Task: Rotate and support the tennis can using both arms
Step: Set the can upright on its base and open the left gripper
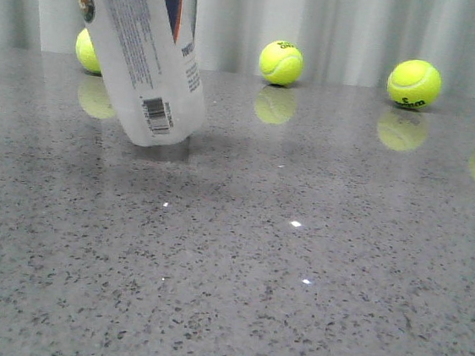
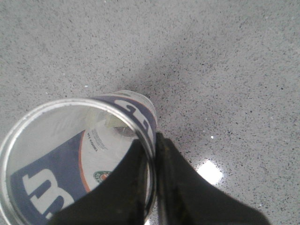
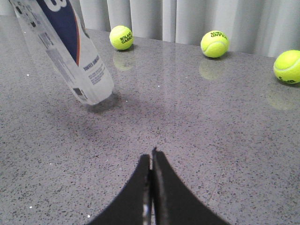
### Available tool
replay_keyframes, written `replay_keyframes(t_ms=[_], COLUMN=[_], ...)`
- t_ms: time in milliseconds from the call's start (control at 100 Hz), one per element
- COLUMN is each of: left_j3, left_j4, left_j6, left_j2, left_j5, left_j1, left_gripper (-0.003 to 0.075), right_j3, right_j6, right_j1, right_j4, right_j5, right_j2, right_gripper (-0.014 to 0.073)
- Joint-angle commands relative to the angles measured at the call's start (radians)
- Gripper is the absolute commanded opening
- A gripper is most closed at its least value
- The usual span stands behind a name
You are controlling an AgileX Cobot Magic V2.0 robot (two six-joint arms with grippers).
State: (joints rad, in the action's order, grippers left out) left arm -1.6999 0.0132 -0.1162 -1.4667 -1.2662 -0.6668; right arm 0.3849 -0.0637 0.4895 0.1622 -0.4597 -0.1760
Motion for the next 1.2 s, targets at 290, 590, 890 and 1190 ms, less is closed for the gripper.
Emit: replay_keyframes(t_ms=[290, 590, 890, 1190], left_j3=[-0.034, -0.034, -0.034, -0.034], left_j4=[0.030, 0.050, 0.136, 0.133], left_j6=[0.004, 0.004, 0.004, 0.004], left_j2=[0.011, 0.011, 0.011, 0.011], left_j5=[-0.009, 0.083, 0.218, 0.285], left_j1=[0.001, 0.002, 0.003, 0.007], left_gripper=[0.0018, 0.0334, 0.0370, 0.0370], right_j3=[0.025, 0.025, 0.025, 0.025], right_j6=[-0.006, -0.006, -0.006, -0.006], right_j1=[-0.007, -0.007, -0.007, -0.007], right_j4=[0.005, 0.005, 0.005, 0.005], right_j5=[0.072, 0.072, 0.072, 0.072], right_j2=[-0.010, -0.010, -0.010, -0.010], right_gripper=[-0.0069, -0.0069, -0.0069, -0.0069])
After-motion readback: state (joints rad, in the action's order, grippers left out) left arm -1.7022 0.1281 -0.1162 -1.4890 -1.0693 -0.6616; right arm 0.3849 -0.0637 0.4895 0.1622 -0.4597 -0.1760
